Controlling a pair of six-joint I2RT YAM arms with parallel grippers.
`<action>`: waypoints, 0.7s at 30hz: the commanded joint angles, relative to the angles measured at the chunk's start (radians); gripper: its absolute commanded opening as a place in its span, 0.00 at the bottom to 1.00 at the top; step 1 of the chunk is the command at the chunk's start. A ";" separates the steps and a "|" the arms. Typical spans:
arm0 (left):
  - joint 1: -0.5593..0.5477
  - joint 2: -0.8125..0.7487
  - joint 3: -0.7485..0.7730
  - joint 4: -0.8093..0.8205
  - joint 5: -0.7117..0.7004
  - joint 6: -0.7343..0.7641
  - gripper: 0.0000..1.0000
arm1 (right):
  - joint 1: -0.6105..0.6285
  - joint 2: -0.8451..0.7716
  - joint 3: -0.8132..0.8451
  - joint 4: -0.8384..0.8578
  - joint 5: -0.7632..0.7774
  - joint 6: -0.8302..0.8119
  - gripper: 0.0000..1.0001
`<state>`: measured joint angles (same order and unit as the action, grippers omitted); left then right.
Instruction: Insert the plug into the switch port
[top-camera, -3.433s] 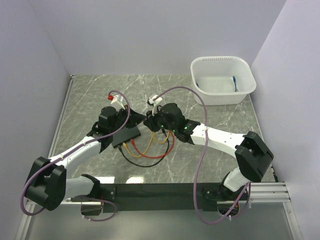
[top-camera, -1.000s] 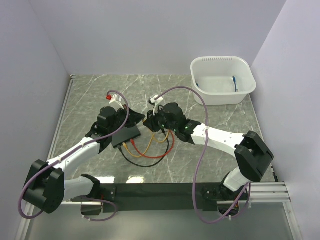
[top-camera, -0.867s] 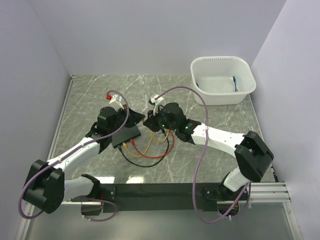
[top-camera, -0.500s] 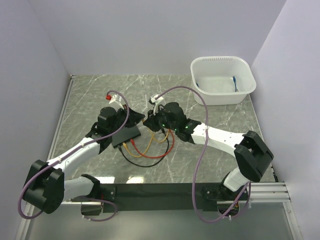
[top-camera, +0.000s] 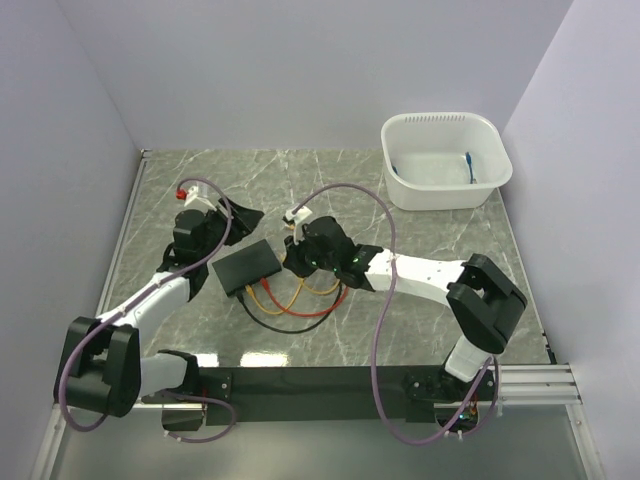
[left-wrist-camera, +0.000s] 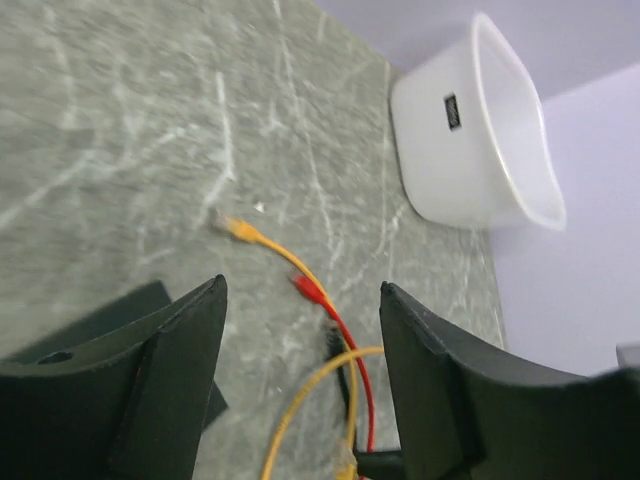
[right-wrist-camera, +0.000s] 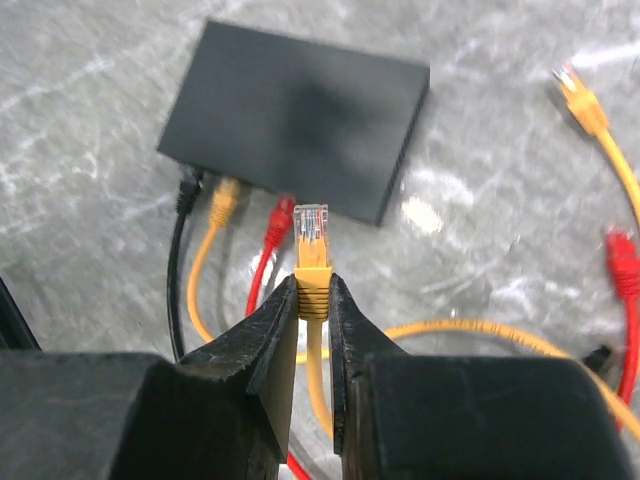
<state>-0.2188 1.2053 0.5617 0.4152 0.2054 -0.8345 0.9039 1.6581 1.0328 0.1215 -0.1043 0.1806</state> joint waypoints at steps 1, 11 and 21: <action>0.062 0.039 0.017 0.074 0.029 0.000 0.68 | 0.013 -0.018 -0.030 -0.008 0.020 0.030 0.00; 0.154 0.206 0.064 0.151 0.071 0.046 0.62 | 0.075 0.075 0.007 -0.063 0.049 0.048 0.00; 0.167 0.372 0.075 0.109 0.071 0.000 0.57 | 0.089 0.127 0.053 -0.114 0.054 0.031 0.00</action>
<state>-0.0597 1.5558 0.6132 0.5022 0.2501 -0.8181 0.9840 1.7664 1.0378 0.0216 -0.0669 0.2119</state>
